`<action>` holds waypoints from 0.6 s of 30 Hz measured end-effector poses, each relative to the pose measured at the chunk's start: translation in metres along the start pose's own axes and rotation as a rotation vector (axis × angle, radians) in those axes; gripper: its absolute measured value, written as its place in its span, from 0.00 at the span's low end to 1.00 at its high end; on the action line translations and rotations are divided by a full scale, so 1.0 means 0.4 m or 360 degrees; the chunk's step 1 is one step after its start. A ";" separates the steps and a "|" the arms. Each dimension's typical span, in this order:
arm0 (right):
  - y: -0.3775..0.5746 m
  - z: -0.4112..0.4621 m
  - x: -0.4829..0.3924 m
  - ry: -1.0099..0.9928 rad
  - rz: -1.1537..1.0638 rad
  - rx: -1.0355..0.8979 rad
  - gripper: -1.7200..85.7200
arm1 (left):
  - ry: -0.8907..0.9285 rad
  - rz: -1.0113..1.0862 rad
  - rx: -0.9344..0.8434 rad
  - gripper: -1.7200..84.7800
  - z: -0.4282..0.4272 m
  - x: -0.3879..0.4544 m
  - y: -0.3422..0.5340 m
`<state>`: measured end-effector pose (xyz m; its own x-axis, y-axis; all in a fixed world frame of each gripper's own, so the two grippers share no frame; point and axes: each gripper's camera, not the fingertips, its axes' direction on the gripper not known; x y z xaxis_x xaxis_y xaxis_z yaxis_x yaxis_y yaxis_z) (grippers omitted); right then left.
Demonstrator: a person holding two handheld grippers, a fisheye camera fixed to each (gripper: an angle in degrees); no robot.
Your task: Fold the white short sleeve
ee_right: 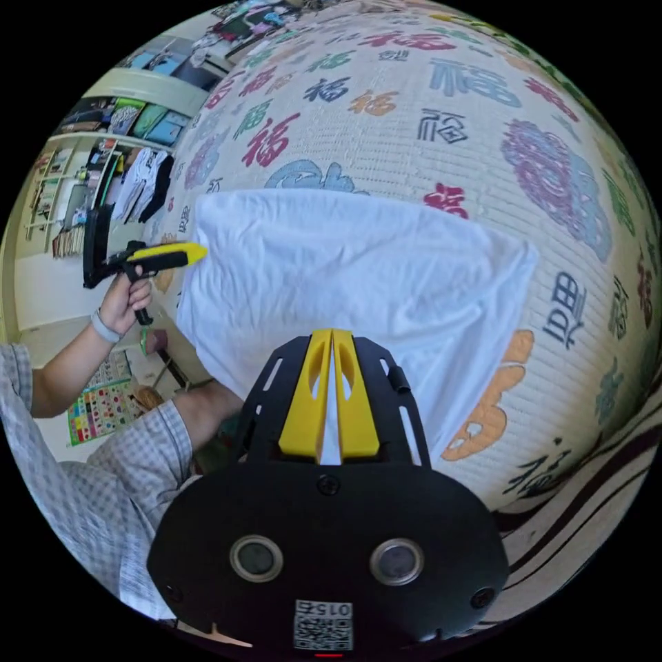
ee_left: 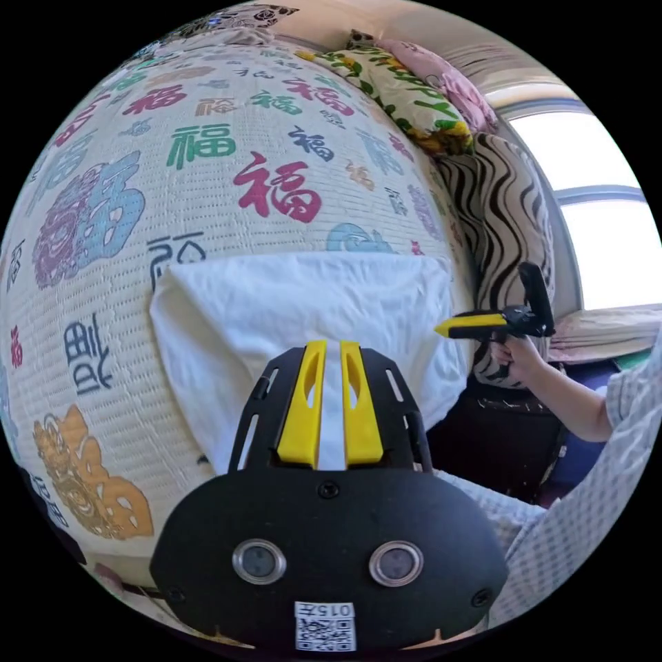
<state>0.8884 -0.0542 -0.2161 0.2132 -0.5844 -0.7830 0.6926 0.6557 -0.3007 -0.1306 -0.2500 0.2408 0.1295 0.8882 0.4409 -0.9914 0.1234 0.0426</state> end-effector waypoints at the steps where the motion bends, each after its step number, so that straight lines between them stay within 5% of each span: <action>1: -0.023 0.035 0.000 0.0001 -0.0027 -0.0097 0.02 | -0.0056 -0.0021 0.0000 0.04 0.018 -0.020 -0.026; 11: 0.126 0.057 0.104 0.0055 0.0374 -0.0320 0.02 | 0.0011 -0.0460 0.0199 0.06 -0.062 -0.168 0.112; 18: -0.165 -0.006 -0.096 0.0046 -0.0207 -0.0178 0.09 | -0.0132 -0.0741 0.0053 0.11 -0.074 -0.187 0.367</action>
<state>0.8331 -0.0739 -0.1676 0.1057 -0.6548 -0.7484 0.6319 0.6253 -0.4579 -0.2852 -0.2851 0.1874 0.5600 0.7032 0.4381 -0.8284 0.4845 0.2811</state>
